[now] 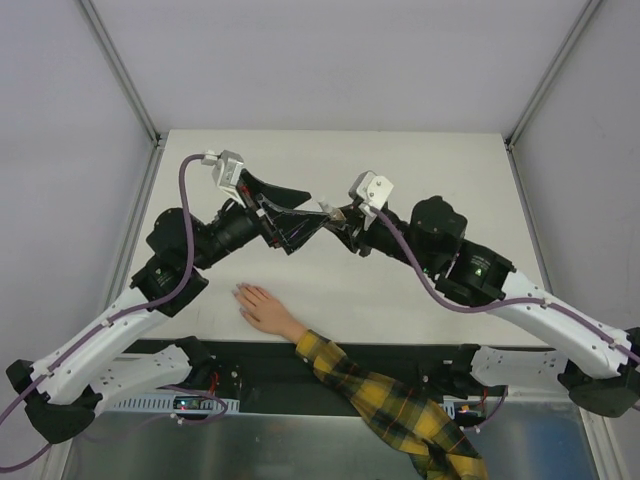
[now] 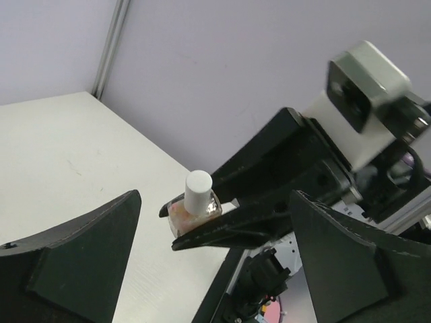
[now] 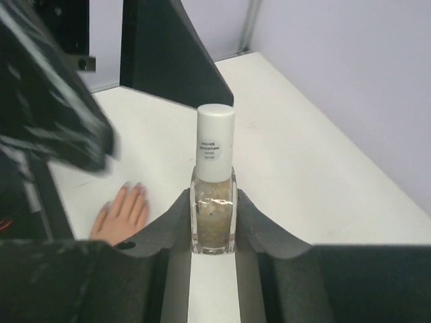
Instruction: Paint the nails
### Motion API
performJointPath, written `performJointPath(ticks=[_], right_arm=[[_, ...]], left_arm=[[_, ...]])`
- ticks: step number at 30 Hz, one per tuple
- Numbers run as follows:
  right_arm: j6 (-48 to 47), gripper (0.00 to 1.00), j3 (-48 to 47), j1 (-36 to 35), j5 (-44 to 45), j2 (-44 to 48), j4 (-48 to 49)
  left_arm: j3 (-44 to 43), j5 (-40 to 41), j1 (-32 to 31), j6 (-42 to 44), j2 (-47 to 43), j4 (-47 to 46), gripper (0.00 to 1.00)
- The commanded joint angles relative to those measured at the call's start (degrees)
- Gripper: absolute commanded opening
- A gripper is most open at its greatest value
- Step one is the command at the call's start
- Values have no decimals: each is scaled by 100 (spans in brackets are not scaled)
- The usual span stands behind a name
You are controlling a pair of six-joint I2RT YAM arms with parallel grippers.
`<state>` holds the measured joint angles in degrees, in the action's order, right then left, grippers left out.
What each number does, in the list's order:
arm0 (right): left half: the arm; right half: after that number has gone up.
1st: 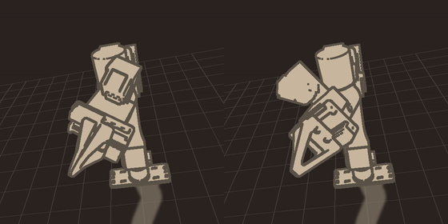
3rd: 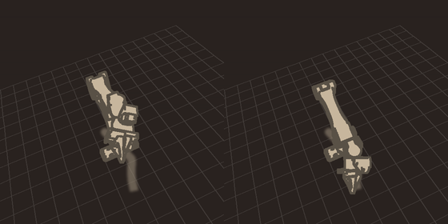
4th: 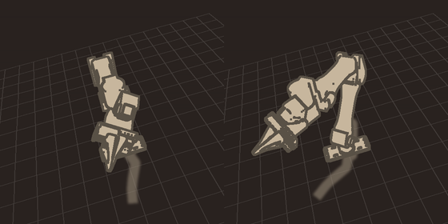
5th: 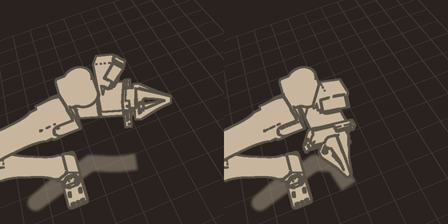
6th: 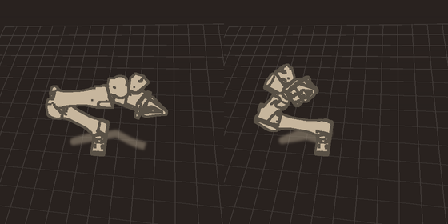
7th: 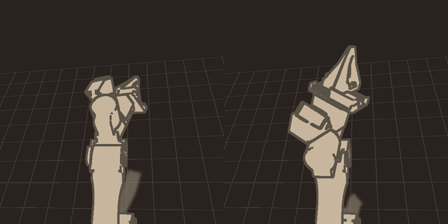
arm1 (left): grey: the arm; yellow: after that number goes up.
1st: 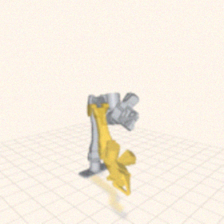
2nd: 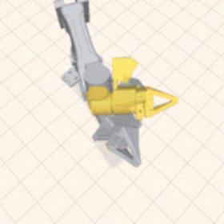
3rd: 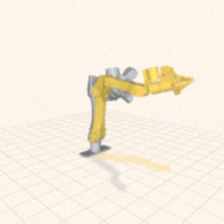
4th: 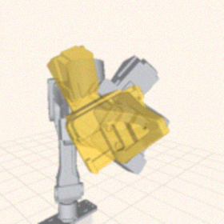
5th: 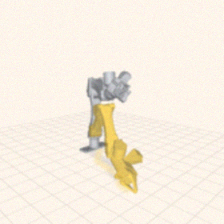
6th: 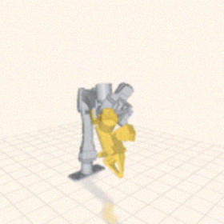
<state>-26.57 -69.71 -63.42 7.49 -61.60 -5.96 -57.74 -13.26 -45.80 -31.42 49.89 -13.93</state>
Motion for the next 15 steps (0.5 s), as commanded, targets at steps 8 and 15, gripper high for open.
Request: performJointPath(ticks=[8,15], right_arm=[[1935,0,-148,1762,-5667,79,209],[2612,0,45,1956,-6066,43,1034]], left_arm=[[430,-888,98,-470,-270,-1111,84],[324,-1390,124,-646,56,-1524,61]])
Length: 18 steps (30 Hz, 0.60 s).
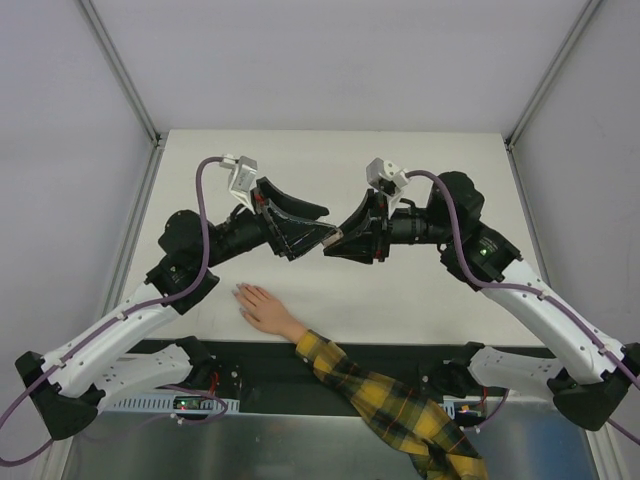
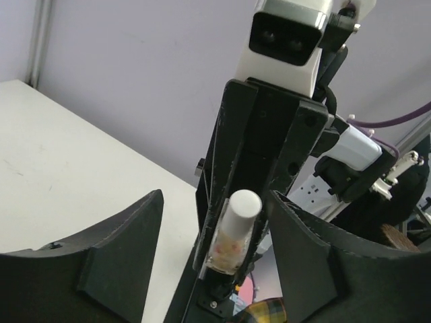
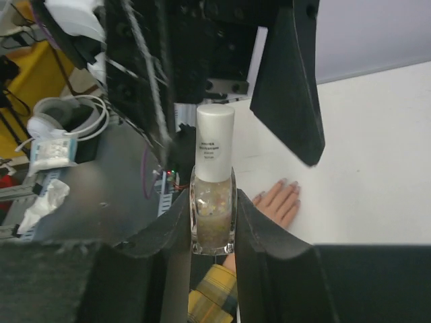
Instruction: Paint the nails
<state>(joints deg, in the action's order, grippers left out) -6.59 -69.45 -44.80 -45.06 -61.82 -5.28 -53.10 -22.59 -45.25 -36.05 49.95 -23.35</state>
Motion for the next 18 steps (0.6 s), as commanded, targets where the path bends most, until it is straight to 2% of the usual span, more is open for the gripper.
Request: performJointPath(ticks=[1,4,5,7,9,10,11,13,14,15,16,18], right_arm=[[632,0,28,120,-794,56,1011],[641,0,37,164,-645,56,1055],[641,1,19,164,-401,48,1020],[485,0,-77,51,161,47,626],[-645,0,-235,-483,2596,161,-409],[-1077,1,-297,-1565,4078,136,-604],[-1447,0,-349,-2072,6912,57,-615],[-2388,0,-437,-2995,8962,-398,-230],[-2817,0,-420,-3174,10154,-566,50],[-3352,0,-377,-3297,10427,-655,688],[-3384,0,-350,-3368,10473,-673,843],[-3174,0,-297,-3308,9808,-568,678]], left_arm=[[-148,-561,69,-191,67,-609,54],[-235,-798,78,-183,163,-636,37],[-279,-817,78,-174,190,-540,23],[-402,-817,78,-78,225,-407,4],[-473,-572,78,54,225,-154,0],[-464,-467,70,81,225,-108,0],[-464,-152,69,116,225,-47,0],[-412,139,52,186,199,94,0],[-403,297,34,221,199,155,0],[-420,482,34,265,199,208,0],[-429,536,26,274,208,295,0],[-473,580,25,301,225,358,0]])
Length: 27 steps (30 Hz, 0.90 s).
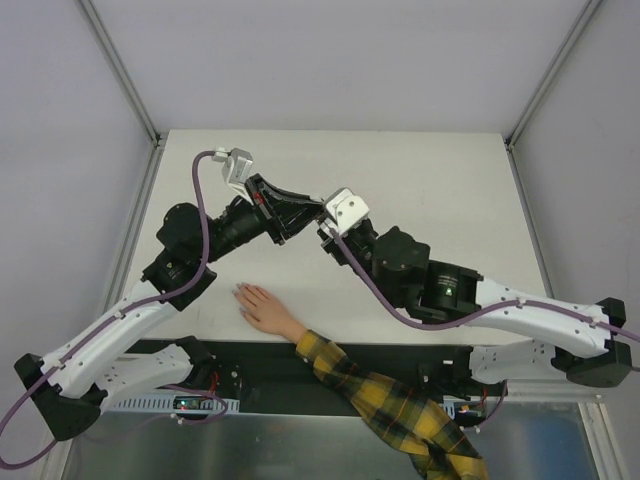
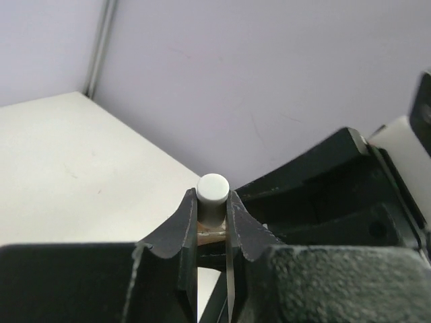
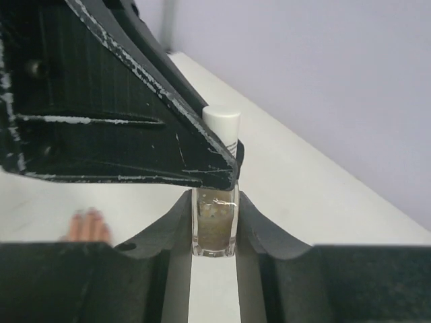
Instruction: Paint the nails
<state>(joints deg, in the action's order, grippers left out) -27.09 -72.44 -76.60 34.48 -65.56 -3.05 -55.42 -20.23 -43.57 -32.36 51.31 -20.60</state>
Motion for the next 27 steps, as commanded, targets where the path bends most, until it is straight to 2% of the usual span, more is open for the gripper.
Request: performJointPath(ticks=[1,2,3,4,5,7,8,9,10,11,12,14,19,22,27], right_arm=[[-888,0,-6,-14,1513,-142,333],[-755,0,-15,65,735,-54,44],[-580,0,37,144,362,25,-37],[-256,0,81,380,-34,95,-90],[-61,0,116,530,-925,244,-178],[203,1,282,1003,-1887,377,-196],[431,1,301,1163,-2989,456,-274],[511,1,301,1321,-3626,482,-345],[582,0,301,1549,-4381,509,-415],[669,0,310,1647,-4719,535,-494],[748,0,301,1848,-5018,588,-556],[1081,0,415,2086,-5713,667,-469],[1899,0,556,2983,-7802,668,145],[2251,0,503,3238,-8411,597,278],[2551,0,486,3406,-8826,492,603]], left_arm=[[-250,344,-143,-60,90,126,0],[-268,362,-143,-60,98,161,0],[-276,397,-143,-103,81,205,0],[-294,432,-143,-113,81,249,5],[-294,406,-143,-121,72,328,14],[-259,292,-143,-95,-24,337,37],[-207,239,-143,-69,-42,337,52],[-180,195,-134,1,-120,346,63],[-162,151,-125,45,-173,355,71],[-110,133,-125,63,-217,364,81],[-83,142,-117,98,-322,364,84],[-57,54,-108,133,-385,355,90],[-13,-367,-55,55,-376,48,93],[119,-552,-20,-95,-358,-338,91],[154,-911,15,-34,-332,-577,88]])
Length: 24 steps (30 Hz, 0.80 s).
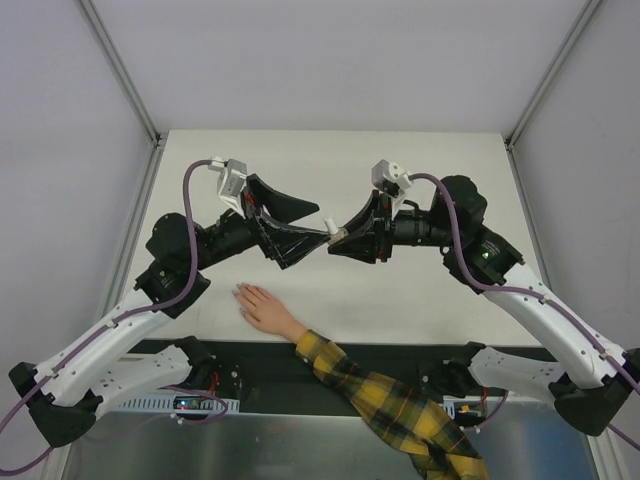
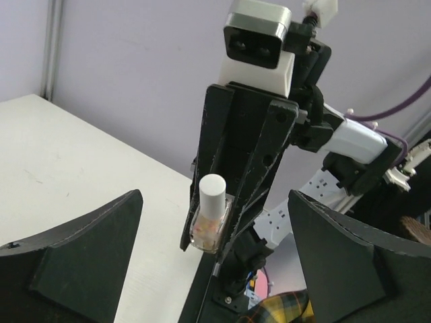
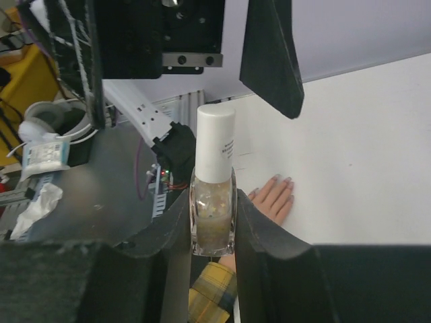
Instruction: Paint the nails
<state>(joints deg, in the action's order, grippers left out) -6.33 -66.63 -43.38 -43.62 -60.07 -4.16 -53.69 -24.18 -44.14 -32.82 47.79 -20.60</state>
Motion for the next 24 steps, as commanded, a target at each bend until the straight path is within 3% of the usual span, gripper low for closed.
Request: performJointPath(ticks=[1,7,10,11,13,14,15,17,18,19,20,21,22,24], right_arm=[[579,1,-96,84,-1104,-83,828],[888,0,-60,75,-1097,-206,1207],[966,0,-61,75,-1079,-250,1321],[975,1,-52,75,-1053,-250,1339],[949,0,-61,66,-904,-242,1296],[732,0,-69,49,-773,-233,1173],[425,0,-104,-82,-519,-155,963],[-452,0,-357,-590,1775,-58,-317],[-1501,0,-394,-1750,3387,-40,-635],[-1938,0,-368,-2415,7084,-205,-447],[-2456,0,-316,-2917,8539,-415,-106],[-3192,0,-289,-3479,9607,-600,263],[-3495,0,-263,-3607,10418,-820,1007],[-3551,0,-245,-3704,10453,-866,1207]], left_arm=[[-53,-543,72,30,29,-524,85],[-159,-692,90,-31,169,-524,76],[-299,-824,81,-41,327,-480,55],[-343,-920,90,3,397,-445,40],[-414,-922,90,30,433,-366,19],[-431,-791,90,73,433,-322,2],[-440,-711,90,83,415,-226,0],[-423,-335,90,161,363,-155,0],[-414,-150,81,170,345,-59,0],[-405,52,72,153,328,20,0],[-405,228,72,153,310,82,0],[-397,526,64,170,319,152,0],[-423,659,46,179,327,292,0],[-440,905,46,162,345,407,0]])
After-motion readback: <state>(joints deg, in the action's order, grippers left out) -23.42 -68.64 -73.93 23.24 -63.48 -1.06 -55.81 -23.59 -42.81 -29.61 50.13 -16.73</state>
